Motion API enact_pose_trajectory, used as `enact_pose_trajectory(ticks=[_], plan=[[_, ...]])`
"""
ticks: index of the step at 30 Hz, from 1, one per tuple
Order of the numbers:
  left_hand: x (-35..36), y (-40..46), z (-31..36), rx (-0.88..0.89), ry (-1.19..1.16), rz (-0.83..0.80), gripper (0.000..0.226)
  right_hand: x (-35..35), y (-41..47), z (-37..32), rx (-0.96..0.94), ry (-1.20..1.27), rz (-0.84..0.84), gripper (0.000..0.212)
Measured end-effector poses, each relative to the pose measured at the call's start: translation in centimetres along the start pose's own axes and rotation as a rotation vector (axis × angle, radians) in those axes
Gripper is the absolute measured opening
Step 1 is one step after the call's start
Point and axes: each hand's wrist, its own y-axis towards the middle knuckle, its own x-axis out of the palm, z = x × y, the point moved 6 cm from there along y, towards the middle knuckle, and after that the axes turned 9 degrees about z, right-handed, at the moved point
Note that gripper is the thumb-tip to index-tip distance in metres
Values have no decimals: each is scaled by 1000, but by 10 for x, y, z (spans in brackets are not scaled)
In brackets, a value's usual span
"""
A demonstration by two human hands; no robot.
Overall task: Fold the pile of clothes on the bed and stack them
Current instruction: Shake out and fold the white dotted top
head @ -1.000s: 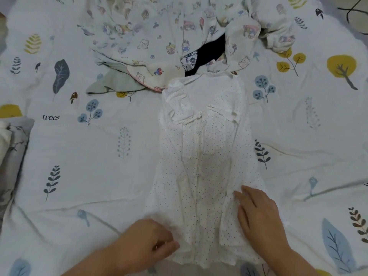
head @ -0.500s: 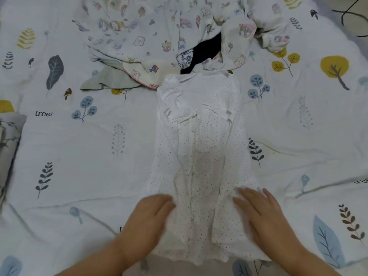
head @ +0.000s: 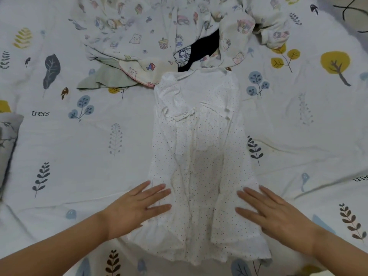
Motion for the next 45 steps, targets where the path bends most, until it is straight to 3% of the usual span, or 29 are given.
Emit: enact_pose_trajectory(ticks=[2, 5, 7, 9, 11, 13, 15, 17, 20, 24, 28, 32, 35, 37, 40, 42, 45], plan=[[2, 5, 2, -9, -71, 1, 111, 3, 3, -1, -5, 46, 25, 92], [-5, 10, 1, -88, -218, 113, 82, -5, 13, 2, 31, 118, 97, 69], [-15, 13, -3, -197, -336, 239, 60, -13, 19, 3, 71, 177, 123, 60], [-25, 17, -13, -372, -547, 275, 55, -20, 22, 6, 102, 250, 138, 59], [-24, 18, -22, -490, -721, 210, 51, -29, 25, 11, 126, 320, 129, 58], [-29, 22, -26, -517, -926, 118, 42, -36, 29, 17, 124, 390, 120, 44], [-36, 25, -34, -529, -1060, 118, 33, -43, 36, 25, 188, 547, 52, 44], [-44, 29, -42, -545, -1143, 106, 45, -49, 42, 34, 297, 654, -5, 53], [-58, 37, -57, -569, -1233, 93, 55, -58, 58, 48, 467, 801, -116, 42], [-100, 61, -89, -636, -1325, 180, 28, -95, 96, 75, 595, 998, 30, 41], [-145, 94, -138, -698, -1324, 400, 15, -129, 141, 119, 620, 1094, 203, 18], [-136, 125, -193, -885, -1785, 636, 29, -125, 176, 178, 881, 1309, 388, 31], [-105, 139, -220, -1137, -1597, 576, 37, -93, 196, 214, 1149, 1144, 391, 26], [-95, 145, -225, -1188, -1383, 557, 24, -75, 203, 223, 1228, 1010, 338, 26], [-96, 148, -229, -1192, -1078, 671, 13, -66, 207, 225, 1180, 988, 424, 35], [-95, 144, -236, -1222, -1025, 759, 5, -69, 205, 224, 1159, 910, 483, 27], [-97, 139, -244, -1307, -876, 804, 14, -71, 199, 229, 1220, 763, 581, 17]])
